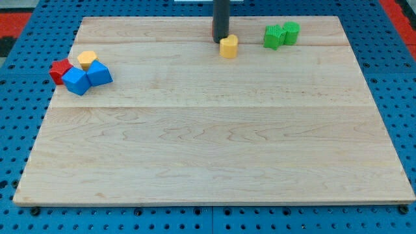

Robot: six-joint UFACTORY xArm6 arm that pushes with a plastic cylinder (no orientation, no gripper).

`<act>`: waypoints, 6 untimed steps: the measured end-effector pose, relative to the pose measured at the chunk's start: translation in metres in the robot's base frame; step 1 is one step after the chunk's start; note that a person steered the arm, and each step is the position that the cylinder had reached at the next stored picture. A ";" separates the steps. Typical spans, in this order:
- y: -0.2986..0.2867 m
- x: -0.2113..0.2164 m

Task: Move red circle down a bit

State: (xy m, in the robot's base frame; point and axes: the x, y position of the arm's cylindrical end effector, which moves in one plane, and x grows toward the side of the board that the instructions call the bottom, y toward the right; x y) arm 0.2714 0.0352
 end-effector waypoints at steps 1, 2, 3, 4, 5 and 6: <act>0.032 0.004; 0.042 -0.026; 0.036 -0.069; -0.025 -0.072; -0.078 -0.071; -0.081 -0.071</act>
